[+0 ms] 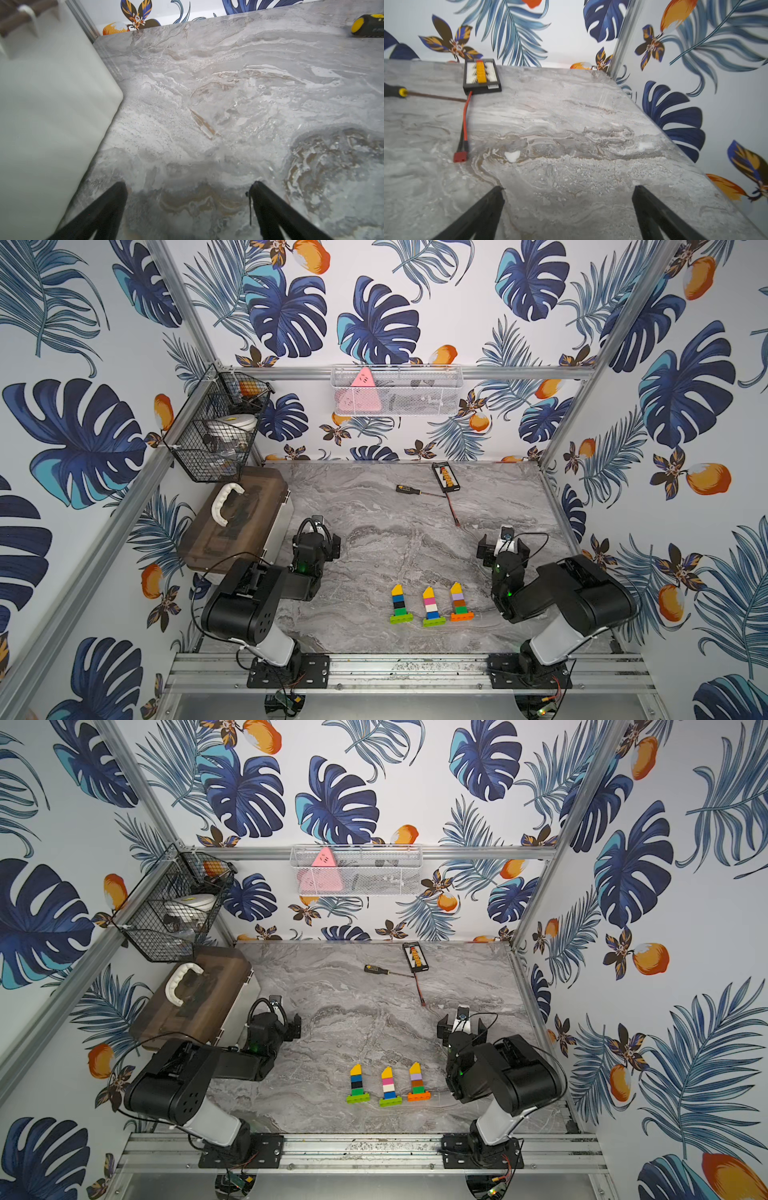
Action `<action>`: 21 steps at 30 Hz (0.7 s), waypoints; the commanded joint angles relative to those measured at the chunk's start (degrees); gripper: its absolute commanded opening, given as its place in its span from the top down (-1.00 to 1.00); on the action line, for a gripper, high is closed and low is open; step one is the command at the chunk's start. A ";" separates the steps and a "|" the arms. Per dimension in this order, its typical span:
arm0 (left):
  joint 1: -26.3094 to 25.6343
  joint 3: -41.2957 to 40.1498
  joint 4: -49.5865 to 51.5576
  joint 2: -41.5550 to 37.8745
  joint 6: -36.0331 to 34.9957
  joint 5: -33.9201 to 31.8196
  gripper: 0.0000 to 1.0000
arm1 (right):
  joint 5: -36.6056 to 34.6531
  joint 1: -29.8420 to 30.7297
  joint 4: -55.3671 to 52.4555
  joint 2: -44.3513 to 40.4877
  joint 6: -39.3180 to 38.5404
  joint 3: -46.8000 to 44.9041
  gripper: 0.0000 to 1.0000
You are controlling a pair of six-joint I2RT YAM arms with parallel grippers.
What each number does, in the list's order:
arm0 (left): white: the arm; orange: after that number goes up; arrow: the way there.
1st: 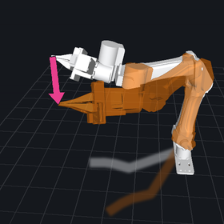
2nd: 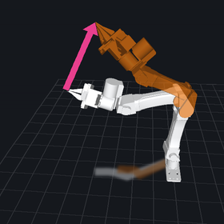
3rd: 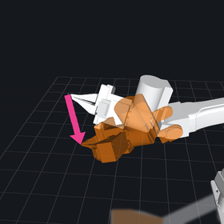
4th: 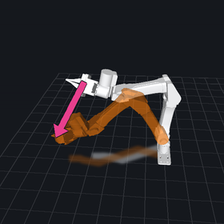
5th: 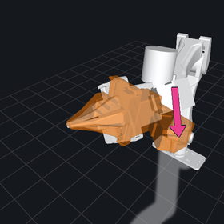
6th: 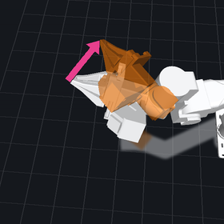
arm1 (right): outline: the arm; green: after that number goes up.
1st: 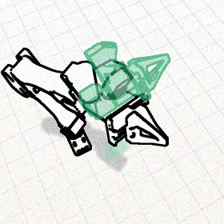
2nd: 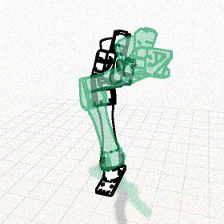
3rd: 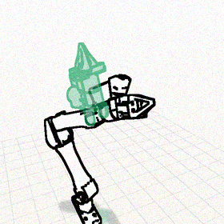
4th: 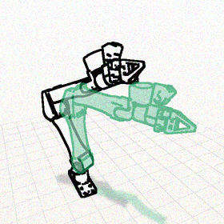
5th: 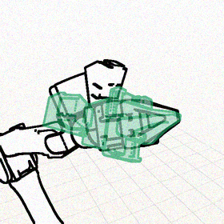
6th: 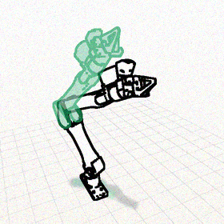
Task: Assemble the number 1 with lego
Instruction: Reset both arms
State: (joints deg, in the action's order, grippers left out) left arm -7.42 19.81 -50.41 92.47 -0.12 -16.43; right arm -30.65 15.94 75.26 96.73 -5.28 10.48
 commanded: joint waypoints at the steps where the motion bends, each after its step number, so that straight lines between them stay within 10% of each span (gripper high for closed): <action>1: 0.39 -0.04 -8.22 0.97 -1.22 4.23 -0.98 | 8.85 -0.53 4.71 2.25 -2.34 2.83 -1.00; 6: 0.57 0.44 -8.17 1.31 0.82 -1.06 -0.98 | 5.35 -2.16 -9.78 -0.50 2.31 8.24 -1.00; 21: 0.04 1.18 -7.20 1.78 0.65 -1.77 -0.98 | 5.60 -2.50 -9.01 -0.08 1.85 8.33 -1.00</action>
State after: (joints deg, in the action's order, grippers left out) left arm -7.46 20.62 -55.66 94.19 0.16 -17.87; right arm -25.15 13.45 67.02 96.68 -3.88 18.55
